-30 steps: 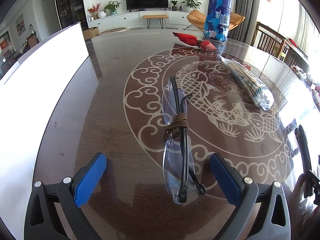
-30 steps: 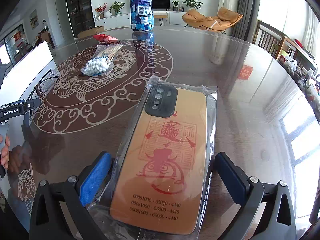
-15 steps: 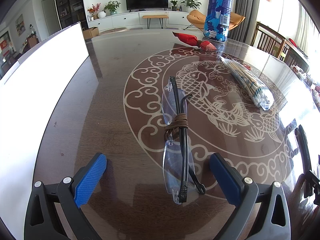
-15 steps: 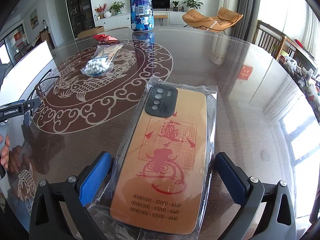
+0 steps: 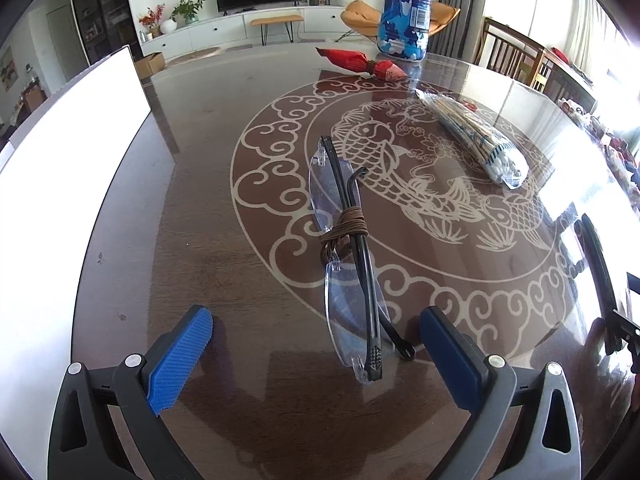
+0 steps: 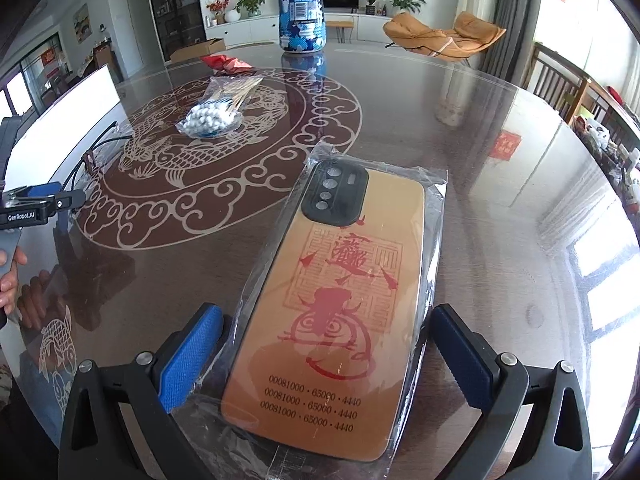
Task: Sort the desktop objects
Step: 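Close the left tool on the eyeglasses while the right tool closes on the phone case, then lift the eyeglasses and phone case and carry both toward the cardboard box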
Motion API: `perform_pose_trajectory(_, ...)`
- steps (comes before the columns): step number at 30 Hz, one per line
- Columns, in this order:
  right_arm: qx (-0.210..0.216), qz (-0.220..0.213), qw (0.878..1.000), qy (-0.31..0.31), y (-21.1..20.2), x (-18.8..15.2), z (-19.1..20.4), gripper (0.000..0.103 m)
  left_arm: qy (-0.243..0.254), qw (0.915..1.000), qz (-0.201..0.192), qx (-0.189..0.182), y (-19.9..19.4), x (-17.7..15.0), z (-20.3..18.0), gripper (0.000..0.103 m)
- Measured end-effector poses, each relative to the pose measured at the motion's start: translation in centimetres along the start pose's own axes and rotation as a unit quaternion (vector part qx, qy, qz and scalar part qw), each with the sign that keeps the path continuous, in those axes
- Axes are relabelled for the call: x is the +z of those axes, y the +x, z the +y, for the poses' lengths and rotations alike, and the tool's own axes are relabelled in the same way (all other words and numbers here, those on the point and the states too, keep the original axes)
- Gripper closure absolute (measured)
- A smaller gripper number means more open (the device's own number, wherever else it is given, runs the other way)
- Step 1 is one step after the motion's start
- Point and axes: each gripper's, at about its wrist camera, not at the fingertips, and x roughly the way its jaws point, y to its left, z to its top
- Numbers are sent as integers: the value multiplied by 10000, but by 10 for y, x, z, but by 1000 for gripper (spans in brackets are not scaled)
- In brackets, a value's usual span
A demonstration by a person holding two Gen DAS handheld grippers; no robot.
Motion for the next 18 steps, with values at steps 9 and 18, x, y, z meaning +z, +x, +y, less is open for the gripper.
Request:
perform_pose_trajectory(9, -68, 1324, 9908, -256, 29, 42, 8, 0, -9, 9998, 176, 37, 19, 31, -24, 7)
perform_pose_trajectory(18, -108, 1031, 9946, -26, 7, 36, -1, 25, 327, 9986, -413, -12, -13, 17, -30, 92)
